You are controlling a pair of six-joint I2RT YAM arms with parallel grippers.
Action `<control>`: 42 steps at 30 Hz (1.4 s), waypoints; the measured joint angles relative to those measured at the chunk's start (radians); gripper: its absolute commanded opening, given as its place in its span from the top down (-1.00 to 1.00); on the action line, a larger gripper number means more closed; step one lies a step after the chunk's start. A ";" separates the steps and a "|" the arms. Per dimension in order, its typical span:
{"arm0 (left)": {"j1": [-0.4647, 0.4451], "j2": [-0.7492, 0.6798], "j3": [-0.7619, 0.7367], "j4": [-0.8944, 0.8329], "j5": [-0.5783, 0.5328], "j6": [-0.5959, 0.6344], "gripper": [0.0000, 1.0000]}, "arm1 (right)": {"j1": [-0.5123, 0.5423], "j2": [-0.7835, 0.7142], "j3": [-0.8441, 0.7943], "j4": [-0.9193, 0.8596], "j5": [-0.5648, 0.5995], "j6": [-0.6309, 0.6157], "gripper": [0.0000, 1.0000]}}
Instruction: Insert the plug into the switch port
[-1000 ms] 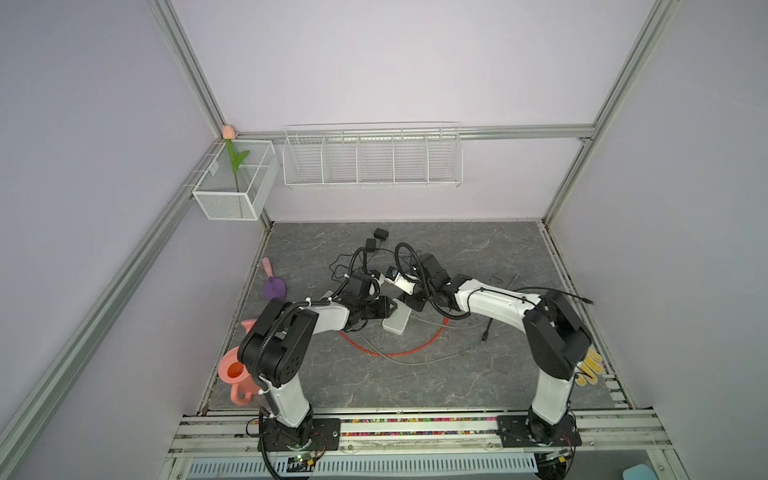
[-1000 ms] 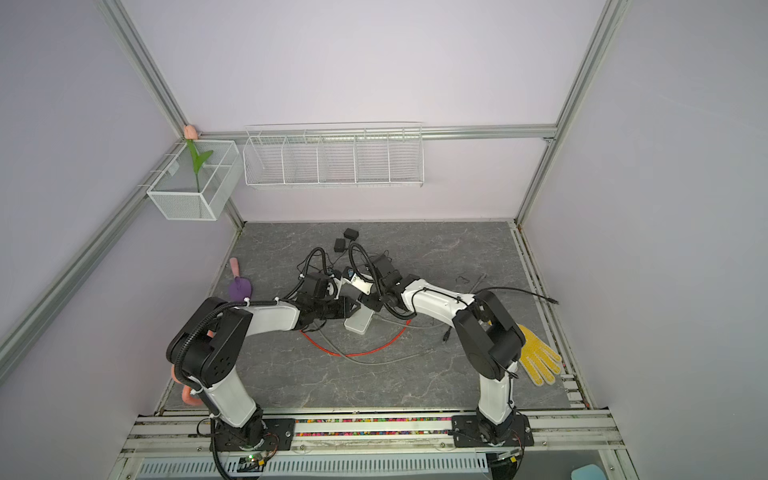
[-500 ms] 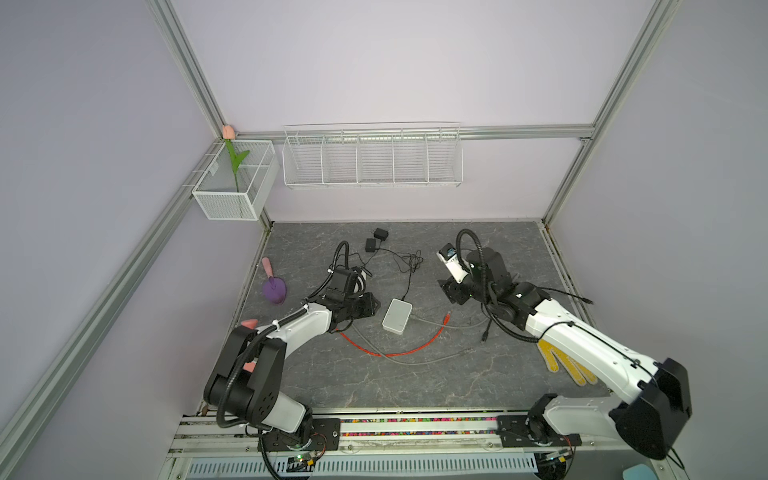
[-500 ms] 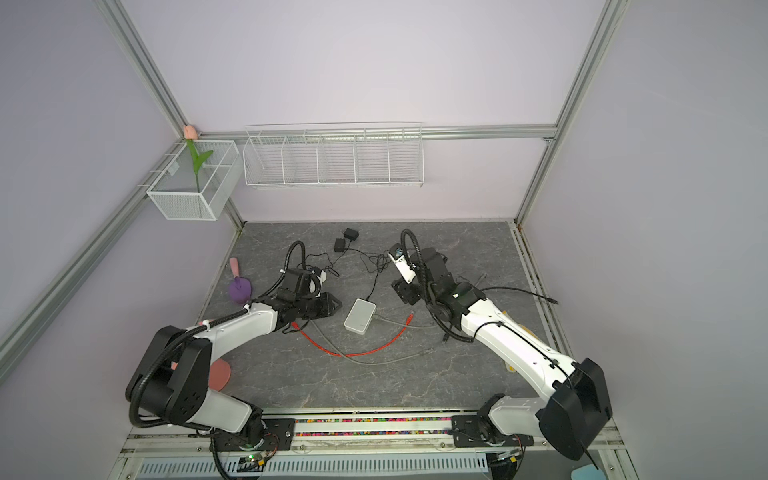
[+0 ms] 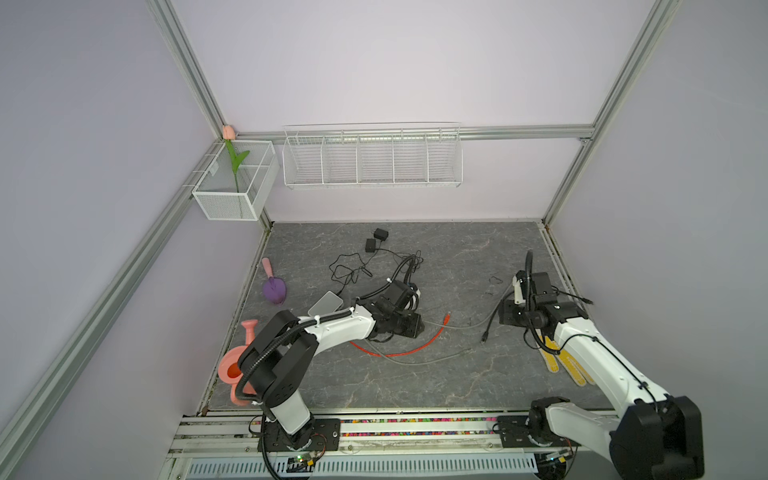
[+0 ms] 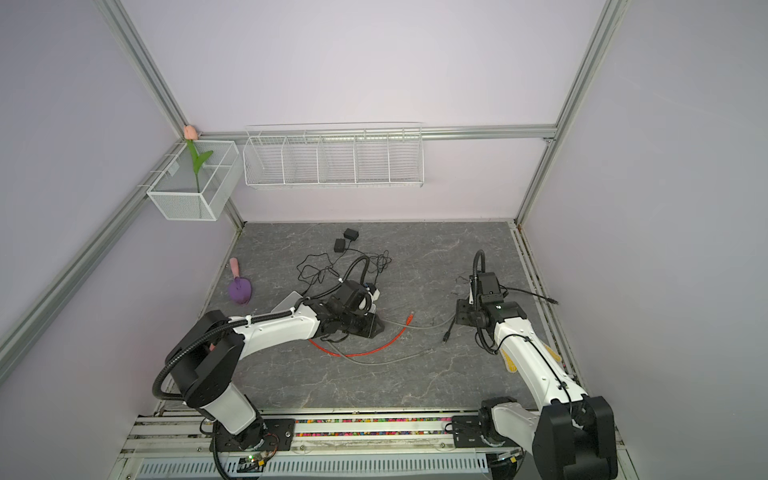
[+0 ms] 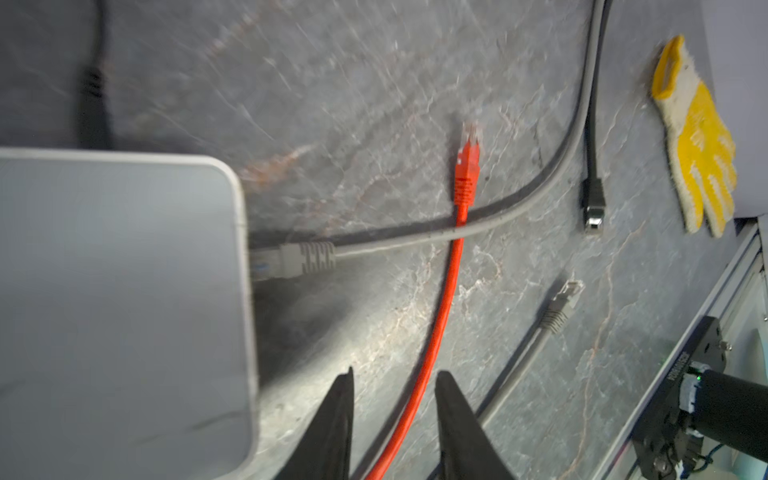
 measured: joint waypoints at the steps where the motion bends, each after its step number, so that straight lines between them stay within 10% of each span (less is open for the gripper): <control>1: -0.014 0.019 0.011 0.003 0.005 -0.003 0.33 | 0.000 0.021 -0.003 0.011 -0.014 0.008 -0.10; 20: -0.074 0.224 0.196 0.026 0.045 -0.019 0.33 | 0.135 0.296 -0.029 0.196 -0.054 0.099 0.08; 42: 0.005 0.341 0.328 0.042 0.112 -0.019 0.35 | 0.166 0.094 -0.094 0.150 0.112 0.157 -0.11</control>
